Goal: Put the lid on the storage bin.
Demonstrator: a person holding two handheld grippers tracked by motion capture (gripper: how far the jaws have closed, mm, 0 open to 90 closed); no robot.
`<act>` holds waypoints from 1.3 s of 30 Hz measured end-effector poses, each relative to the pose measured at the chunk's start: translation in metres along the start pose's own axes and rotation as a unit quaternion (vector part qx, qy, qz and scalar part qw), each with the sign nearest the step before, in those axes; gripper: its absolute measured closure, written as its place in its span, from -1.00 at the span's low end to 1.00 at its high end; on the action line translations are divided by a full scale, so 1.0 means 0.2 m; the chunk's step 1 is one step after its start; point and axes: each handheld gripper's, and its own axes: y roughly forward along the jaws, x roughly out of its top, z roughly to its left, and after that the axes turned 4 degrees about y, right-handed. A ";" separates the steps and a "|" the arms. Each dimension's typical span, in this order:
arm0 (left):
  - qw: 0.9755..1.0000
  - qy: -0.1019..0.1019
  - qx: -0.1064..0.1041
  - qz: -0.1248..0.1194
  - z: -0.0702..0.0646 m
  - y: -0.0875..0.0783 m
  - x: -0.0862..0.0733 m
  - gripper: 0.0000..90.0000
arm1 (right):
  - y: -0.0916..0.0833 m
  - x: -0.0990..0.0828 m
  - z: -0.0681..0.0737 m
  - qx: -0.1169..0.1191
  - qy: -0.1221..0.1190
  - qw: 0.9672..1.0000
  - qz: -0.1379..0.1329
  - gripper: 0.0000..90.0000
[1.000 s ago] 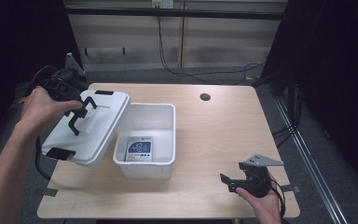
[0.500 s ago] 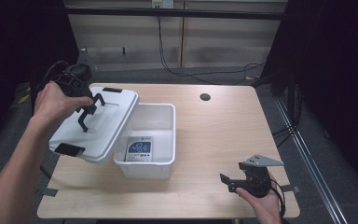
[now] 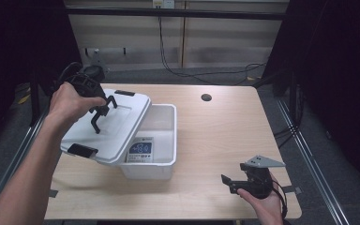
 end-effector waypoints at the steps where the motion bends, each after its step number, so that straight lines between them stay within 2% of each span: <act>1: 1.000 -0.001 0.001 -0.001 0.00 0.01 0.01 0.88 | 0.00 0.00 0.00 0.000 0.000 1.000 0.002 -0.66; 4: 1.000 -0.013 -0.006 0.001 -0.02 0.02 0.02 0.88 | 0.00 0.00 0.00 0.000 -0.001 1.000 0.001 -0.66; 7: 0.999 -0.033 0.005 -0.005 -0.04 0.01 0.03 0.88 | 0.00 0.00 0.00 0.000 -0.001 1.000 0.002 -0.66; 9: 0.999 -0.038 0.012 -0.009 -0.05 0.01 0.04 0.87 | 0.00 0.00 0.00 0.001 -0.002 1.000 0.002 -0.66; 10: 0.999 -0.043 0.007 -0.009 -0.05 0.00 0.05 0.87 | 0.00 0.00 0.00 0.001 -0.001 1.000 0.001 -0.66; 12: 0.998 -0.057 0.002 -0.019 -0.05 0.00 0.05 0.87 | 0.00 0.00 0.00 0.001 -0.001 1.000 0.001 -0.66; 14: 0.997 -0.070 0.004 -0.013 -0.05 0.00 0.05 0.88 | 0.00 0.00 0.00 0.001 0.000 1.000 0.002 -0.66; 17: 0.994 -0.108 0.012 -0.008 -0.05 0.01 0.05 0.88 | 0.00 0.00 0.00 0.001 -0.001 1.000 0.002 -0.67; 19: 0.994 -0.112 0.012 -0.013 -0.06 0.02 0.05 0.87 | 0.00 0.00 0.00 0.001 -0.001 1.000 0.002 -0.66; 22: 0.992 -0.122 -0.009 -0.014 -0.07 0.04 0.06 0.88 | 0.00 0.00 0.00 0.002 -0.001 1.000 0.003 -0.66; 24: 0.991 -0.133 -0.013 -0.016 -0.08 0.06 0.06 0.87 | 0.00 0.00 0.00 0.002 -0.001 1.000 0.003 -0.66; 25: 0.990 -0.139 -0.012 -0.022 -0.08 0.07 0.06 0.87 | 0.00 0.00 0.00 0.002 -0.002 1.000 0.003 -0.66; 30: 0.987 -0.158 -0.014 -0.023 -0.10 0.07 0.06 0.87 | 0.00 0.00 0.00 0.003 -0.001 1.000 0.003 -0.66; 31: 0.987 -0.160 -0.009 -0.028 -0.10 0.07 0.07 0.87 | 0.00 0.00 0.00 0.003 -0.002 1.000 0.003 -0.66; 33: 0.986 -0.163 -0.013 -0.026 -0.12 0.09 0.07 0.87 | 0.00 0.00 0.00 0.004 -0.001 1.000 0.003 -0.66; 37: 0.987 -0.158 -0.015 -0.014 -0.16 0.10 0.08 0.87 | 0.00 0.00 0.00 0.002 -0.001 1.000 0.002 -0.67; 39: 0.987 -0.161 -0.013 -0.018 -0.19 0.10 0.08 0.88 | 0.00 0.00 0.00 0.002 0.001 1.000 0.003 -0.66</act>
